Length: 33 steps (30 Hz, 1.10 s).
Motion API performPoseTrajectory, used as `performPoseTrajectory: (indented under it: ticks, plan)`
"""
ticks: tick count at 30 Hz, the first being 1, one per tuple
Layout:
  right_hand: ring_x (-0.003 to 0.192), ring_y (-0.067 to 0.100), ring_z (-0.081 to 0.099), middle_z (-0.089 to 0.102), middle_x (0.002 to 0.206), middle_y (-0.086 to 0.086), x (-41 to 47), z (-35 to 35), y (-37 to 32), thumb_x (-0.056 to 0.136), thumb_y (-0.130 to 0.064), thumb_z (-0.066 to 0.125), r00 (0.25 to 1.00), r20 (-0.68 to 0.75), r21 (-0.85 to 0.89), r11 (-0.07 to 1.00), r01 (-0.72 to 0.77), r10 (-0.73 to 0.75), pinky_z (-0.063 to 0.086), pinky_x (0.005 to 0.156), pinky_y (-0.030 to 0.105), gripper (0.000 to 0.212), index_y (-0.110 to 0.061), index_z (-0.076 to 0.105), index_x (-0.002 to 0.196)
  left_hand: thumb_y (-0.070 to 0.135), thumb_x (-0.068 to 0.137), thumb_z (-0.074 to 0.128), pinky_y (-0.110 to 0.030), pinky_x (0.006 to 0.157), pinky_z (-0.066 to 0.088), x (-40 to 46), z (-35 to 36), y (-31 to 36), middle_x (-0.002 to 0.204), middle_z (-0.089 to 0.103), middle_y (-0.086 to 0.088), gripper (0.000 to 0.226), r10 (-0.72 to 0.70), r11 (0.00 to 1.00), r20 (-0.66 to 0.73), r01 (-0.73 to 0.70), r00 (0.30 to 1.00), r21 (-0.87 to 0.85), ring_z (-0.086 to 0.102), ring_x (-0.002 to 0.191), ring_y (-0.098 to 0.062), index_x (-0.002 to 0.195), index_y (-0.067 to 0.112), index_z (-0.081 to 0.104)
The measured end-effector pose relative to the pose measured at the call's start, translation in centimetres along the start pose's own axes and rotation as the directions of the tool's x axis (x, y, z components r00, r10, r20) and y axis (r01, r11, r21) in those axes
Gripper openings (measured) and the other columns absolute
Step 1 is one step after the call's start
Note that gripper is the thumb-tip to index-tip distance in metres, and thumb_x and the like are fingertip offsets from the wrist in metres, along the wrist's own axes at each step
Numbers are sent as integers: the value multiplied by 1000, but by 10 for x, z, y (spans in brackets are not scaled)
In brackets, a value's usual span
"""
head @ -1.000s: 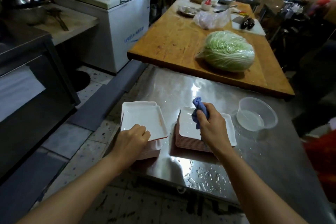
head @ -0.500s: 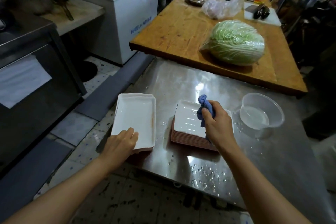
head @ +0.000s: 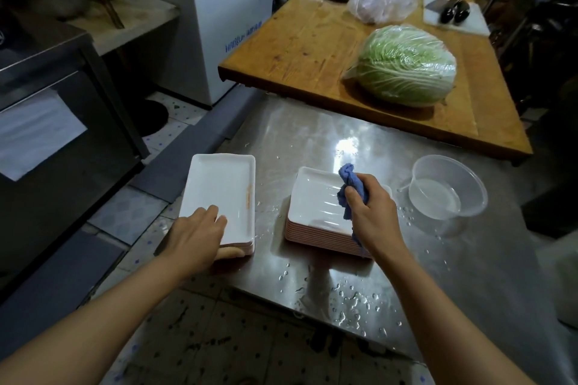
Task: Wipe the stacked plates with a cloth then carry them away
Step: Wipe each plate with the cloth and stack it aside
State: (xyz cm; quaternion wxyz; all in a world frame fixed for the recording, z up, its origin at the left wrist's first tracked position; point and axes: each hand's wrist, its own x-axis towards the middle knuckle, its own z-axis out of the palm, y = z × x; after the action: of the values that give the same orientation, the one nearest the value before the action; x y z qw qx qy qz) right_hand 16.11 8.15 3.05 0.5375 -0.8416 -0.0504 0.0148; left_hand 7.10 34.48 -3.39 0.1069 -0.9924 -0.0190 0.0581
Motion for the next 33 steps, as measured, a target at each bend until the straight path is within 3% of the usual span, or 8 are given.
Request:
performPoseTrajectory:
  ticks: [2, 5, 9, 14, 17, 22, 29, 33]
  plan:
    - [63, 17, 61, 66, 84, 5, 2, -3, 2, 94, -14, 47, 1000, -7, 3, 1000, -4, 4, 50, 58, 30, 16, -21, 58, 104, 78, 79, 27, -30, 62, 33, 8, -10, 14, 108, 51, 0, 72, -70, 996, -38, 68, 997, -63, 51, 98, -20, 106, 20, 58]
    - [60, 13, 59, 66, 85, 5, 3, -8, 7, 94, -14, 47, 1000, -22, 4, 1000, -10, 11, 49, 59, 25, 16, -23, 57, 102, 59, 89, 43, -34, 72, 44, 31, -26, 45, 111, 54, -2, 49, -134, 939, -103, 93, 986, -332, 54, 101, -23, 113, 18, 57]
    - [55, 7, 57, 65, 83, 5, 4, -18, 15, 93, -14, 48, 998, -53, 2, 1000, -26, 26, 44, 53, 15, 15, -23, 58, 98, 44, 89, 55, -37, 83, 45, 66, -35, 86, 117, 60, -7, 46, -245, 738, 60, 226, 968, -635, 56, 107, -30, 123, 14, 51]
    - [60, 8, 59, 65, 81, 3, 4, -36, 23, 93, -11, 48, 994, -98, 40, 998, -44, 47, 50, 58, 24, 24, -33, 56, 89, 32, 86, 63, -34, 79, 44, 90, -29, 101, 106, 65, -13, 32, -299, 667, 77, 265, 951, -697, 58, 102, -33, 108, 8, 62]
    - [60, 6, 58, 65, 80, 3, 3, -47, 29, 93, -10, 48, 990, -129, 59, 997, -53, 60, 51, 57, 24, 27, -35, 55, 85, 20, 85, 61, -37, 72, 44, 92, -31, 107, 94, 66, -18, 20, -292, 716, 3, 221, 956, -662, 58, 91, -36, 88, 1, 65]
    - [65, 7, 61, 66, 82, 1, 3, -63, 37, 93, -12, 48, 982, -171, 67, 995, -74, 85, 50, 53, 19, 25, -35, 55, 87, 19, 86, 56, -37, 75, 50, 90, -39, 104, 94, 66, -9, 12, -380, 666, 4, 276, 925, -693, 59, 88, -33, 89, 10, 63]
    - [61, 2, 62, 66, 80, -4, 7, -83, 46, 93, -15, 47, 966, -238, 66, 994, -90, 103, 47, 48, 14, 17, -26, 59, 97, 0, 86, 47, -45, 77, 51, 93, -52, 111, 106, 57, -14, 24, -275, 2, 384, 400, 882, -917, 59, 97, -32, 109, 8, 47]
    - [64, 2, 63, 65, 79, -7, 10, -102, 50, 94, -18, 47, 954, -277, 80, 992, -98, 116, 45, 41, 14, 14, -25, 58, 99, -14, 84, 48, -43, 80, 53, 89, -60, 115, 113, 60, -19, 42, -171, -162, 425, 400, 889, -902, 61, 92, -30, 121, 4, 49]
